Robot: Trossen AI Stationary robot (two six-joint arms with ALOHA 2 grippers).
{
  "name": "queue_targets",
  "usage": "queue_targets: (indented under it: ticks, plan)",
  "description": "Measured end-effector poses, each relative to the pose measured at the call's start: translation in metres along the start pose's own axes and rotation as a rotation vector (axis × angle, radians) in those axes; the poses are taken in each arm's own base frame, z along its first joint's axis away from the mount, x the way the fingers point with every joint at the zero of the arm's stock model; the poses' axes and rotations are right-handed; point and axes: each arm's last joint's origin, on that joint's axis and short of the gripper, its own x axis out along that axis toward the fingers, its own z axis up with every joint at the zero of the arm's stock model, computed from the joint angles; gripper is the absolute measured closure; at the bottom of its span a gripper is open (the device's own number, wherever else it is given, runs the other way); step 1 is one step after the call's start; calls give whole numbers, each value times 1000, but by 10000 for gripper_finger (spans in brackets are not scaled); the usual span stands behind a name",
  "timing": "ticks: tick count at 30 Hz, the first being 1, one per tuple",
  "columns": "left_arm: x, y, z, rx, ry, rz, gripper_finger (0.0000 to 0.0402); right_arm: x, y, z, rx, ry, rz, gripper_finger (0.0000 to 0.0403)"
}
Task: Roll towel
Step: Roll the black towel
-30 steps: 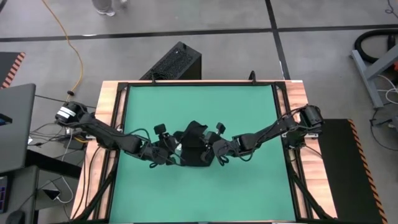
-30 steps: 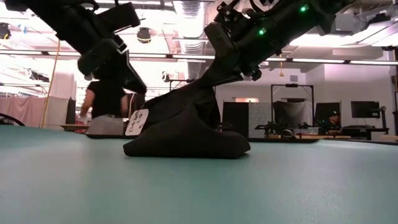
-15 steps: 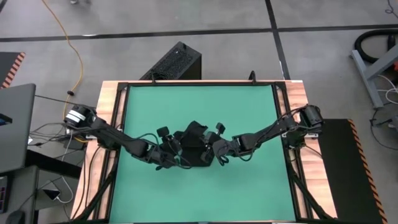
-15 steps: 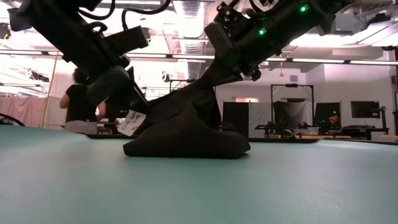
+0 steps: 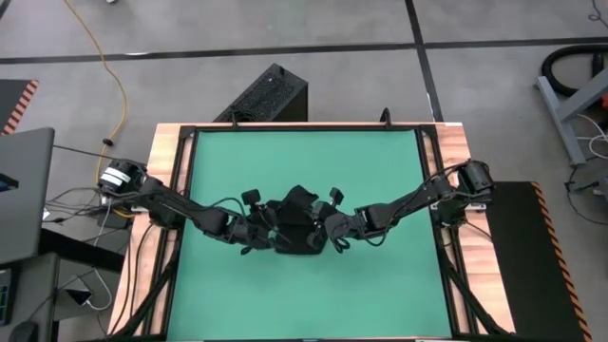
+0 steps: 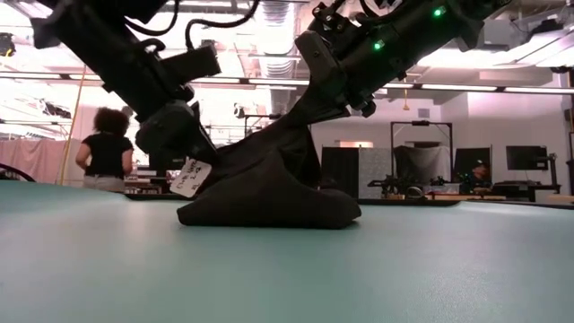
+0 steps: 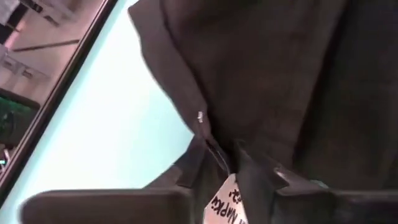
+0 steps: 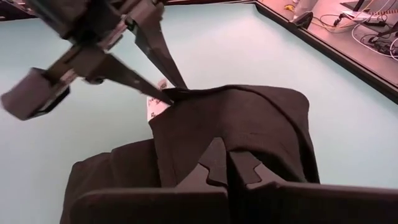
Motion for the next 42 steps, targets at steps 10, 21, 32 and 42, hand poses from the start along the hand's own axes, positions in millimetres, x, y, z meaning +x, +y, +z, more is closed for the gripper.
queue_targets:
  ticks: [10, 21, 32, 42]
  plan:
    - [-5, 12, 10, 74, 36, 9, 400, 0, 0, 0, 13, -1, 0, 398]
    - [-56, 60, 42, 177, -5, 210, 401, -7, -8, 12, -9, -65, -129, 400]
    - [-144, 143, 85, 181, -156, 475, 401, -57, -50, 110, -174, -263, -443, 400]
    - [-204, 195, 127, 265, -157, 636, 401, -121, -71, 200, -315, -383, -536, 401]
